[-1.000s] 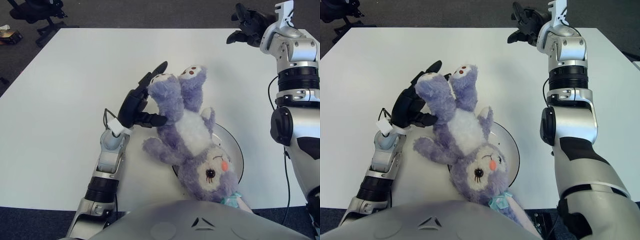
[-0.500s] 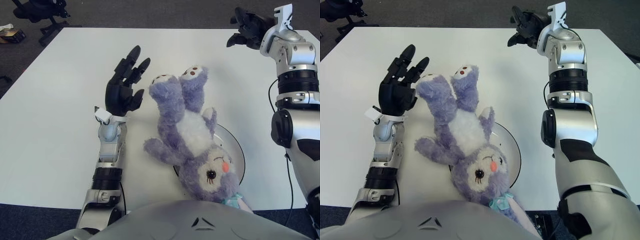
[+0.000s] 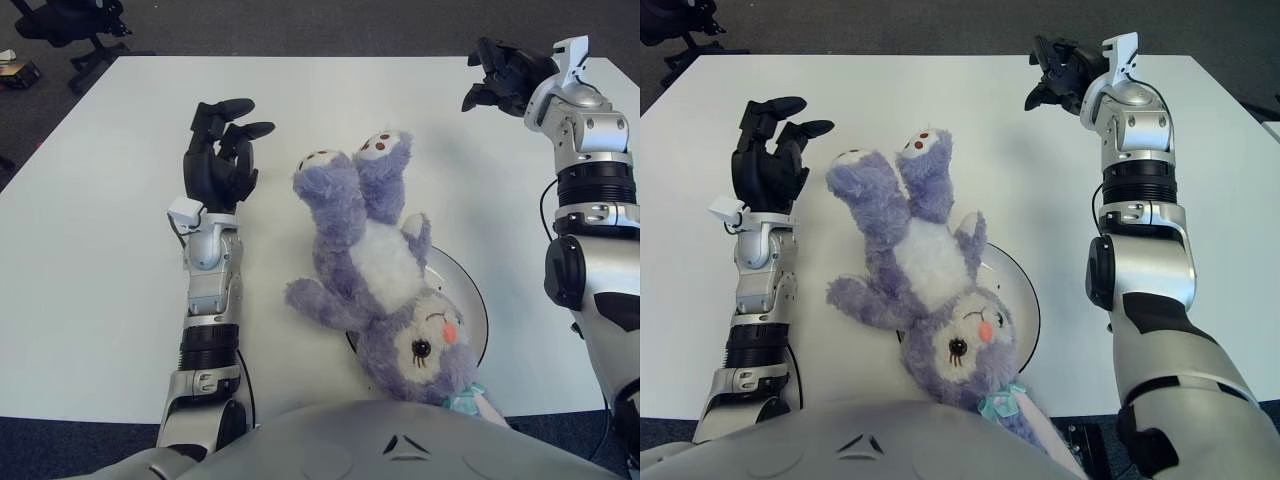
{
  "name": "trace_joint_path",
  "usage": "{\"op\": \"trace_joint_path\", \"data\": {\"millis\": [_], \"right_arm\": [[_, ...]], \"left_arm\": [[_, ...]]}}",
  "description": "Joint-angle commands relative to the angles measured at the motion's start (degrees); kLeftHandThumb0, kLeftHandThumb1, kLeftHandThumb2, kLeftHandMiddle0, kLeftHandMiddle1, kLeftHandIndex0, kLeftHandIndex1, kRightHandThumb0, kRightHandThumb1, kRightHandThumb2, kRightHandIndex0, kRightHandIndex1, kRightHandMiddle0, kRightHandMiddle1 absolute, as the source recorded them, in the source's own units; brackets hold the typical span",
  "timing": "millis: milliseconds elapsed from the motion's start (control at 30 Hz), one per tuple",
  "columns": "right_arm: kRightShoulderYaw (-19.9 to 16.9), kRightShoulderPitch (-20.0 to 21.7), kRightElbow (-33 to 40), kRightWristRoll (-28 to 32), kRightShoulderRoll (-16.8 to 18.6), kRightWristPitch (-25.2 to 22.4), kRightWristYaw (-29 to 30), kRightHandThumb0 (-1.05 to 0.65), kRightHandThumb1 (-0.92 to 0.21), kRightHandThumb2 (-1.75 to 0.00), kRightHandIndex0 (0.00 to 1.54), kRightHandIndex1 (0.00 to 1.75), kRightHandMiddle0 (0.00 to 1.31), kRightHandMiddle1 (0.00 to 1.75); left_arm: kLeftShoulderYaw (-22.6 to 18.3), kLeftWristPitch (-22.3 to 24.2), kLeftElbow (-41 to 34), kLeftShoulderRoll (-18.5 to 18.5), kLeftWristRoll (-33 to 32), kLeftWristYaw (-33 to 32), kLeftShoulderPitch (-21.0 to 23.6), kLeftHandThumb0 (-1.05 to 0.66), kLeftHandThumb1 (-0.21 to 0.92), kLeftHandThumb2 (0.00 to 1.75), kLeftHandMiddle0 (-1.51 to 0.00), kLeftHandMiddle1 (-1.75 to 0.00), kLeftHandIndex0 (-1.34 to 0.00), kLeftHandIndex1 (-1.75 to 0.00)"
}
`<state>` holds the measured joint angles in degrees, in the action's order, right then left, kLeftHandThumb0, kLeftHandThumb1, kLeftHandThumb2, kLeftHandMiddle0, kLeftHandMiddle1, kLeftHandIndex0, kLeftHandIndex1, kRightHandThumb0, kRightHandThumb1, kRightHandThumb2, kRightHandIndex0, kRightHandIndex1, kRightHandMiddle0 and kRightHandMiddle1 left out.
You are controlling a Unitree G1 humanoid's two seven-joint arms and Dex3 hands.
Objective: Put the doll into the plate.
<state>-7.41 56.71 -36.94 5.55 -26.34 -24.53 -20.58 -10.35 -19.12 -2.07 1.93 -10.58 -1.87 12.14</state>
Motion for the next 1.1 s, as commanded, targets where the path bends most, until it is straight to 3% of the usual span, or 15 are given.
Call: {"op": "trace_joint_path", "data": {"millis": [0, 67, 200, 400, 533, 767, 867, 967, 1067], "right_arm": [[0.3, -1.1, 0.7, -1.0, -1.1, 1.3, 0.4, -0.35, -0.92, -0.45, 0.91, 0.87, 0.27, 1.67], [0.5, -1.4, 0.6, -1.3, -1.3, 1.6, 0.3, -0.35, -0.92, -0.45, 0.91, 0.87, 0.27, 1.67], [0.6, -2.4, 0.6, -1.6, -1.4, 2.8, 0.3, -0.35, -0.92, -0.45, 0.9, 0.88, 0.27, 1.67], [0.2, -4.1, 0.6, -1.6, -1.0, 5.0, 0.5, -0.35, -0.92, -0.45, 0.89, 0.88, 0.28, 1.66], [-0.6, -6.7, 1.7, -1.4, 0.1, 7.9, 2.0, -0.35, -0.92, -0.46, 0.89, 0.89, 0.27, 1.67], [-0.4, -11.1, 4.6, -2.5, 2.2, 13.6, 6.1, -0.35, -0.92, -0.48, 0.85, 1.03, 0.24, 1.71], [-0.3, -13.1, 5.3, -3.0, 2.9, 18.4, 7.7, -0.35, -0.92, -0.49, 0.83, 1.08, 0.22, 1.72], [-0.2, -14.3, 5.4, -3.6, 3.5, 22.5, 9.3, -0.35, -0.92, -0.5, 0.82, 1.1, 0.22, 1.73], [-0.5, -15.1, 5.5, -4.0, 4.3, 25.2, 11.4, -0.35, -0.92, -0.5, 0.82, 1.11, 0.22, 1.73]], "left_arm": [[-2.2, 1.7, 0.7, -0.8, -1.5, -1.4, 1.7, -0.01, 0.91, 0.42, -0.37, -1.59, -0.24, -1.5], [-3.1, 2.4, 1.7, -1.0, -2.4, -1.5, 2.5, -0.01, 0.9, 0.44, -0.33, -1.59, -0.27, -1.53], [-4.7, 4.7, 3.1, -0.9, -4.5, -2.4, 4.1, -0.01, 0.73, 0.66, -0.39, -1.71, -0.41, -1.36], [-5.8, 9.2, 2.7, -0.7, -6.6, -3.7, 4.9, -0.01, 0.62, 0.83, -0.44, -1.74, -0.45, -1.36], [-6.3, 16.9, 0.8, -0.9, -9.2, -5.5, 5.0, -0.01, 0.58, 0.89, -0.46, -1.75, -0.44, -1.41], [-6.1, 24.6, -0.5, -2.2, -10.4, -5.1, 4.9, -0.01, 0.52, 0.99, -0.48, -1.75, -0.43, -1.48], [-5.0, 32.1, -0.5, -5.8, -12.9, -0.3, 4.9, -0.01, 0.49, 1.04, -0.5, -1.75, -0.45, -1.49], [-4.1, 37.9, -0.1, -10.0, -15.5, 6.1, 4.9, -0.24, 0.7, 0.8, -0.71, -1.75, -0.33, -1.66], [-3.9, 38.9, 0.8, -11.7, -16.2, 9.8, 5.3, -0.32, 0.77, 0.7, -0.8, -1.75, -0.29, -1.72]]}}
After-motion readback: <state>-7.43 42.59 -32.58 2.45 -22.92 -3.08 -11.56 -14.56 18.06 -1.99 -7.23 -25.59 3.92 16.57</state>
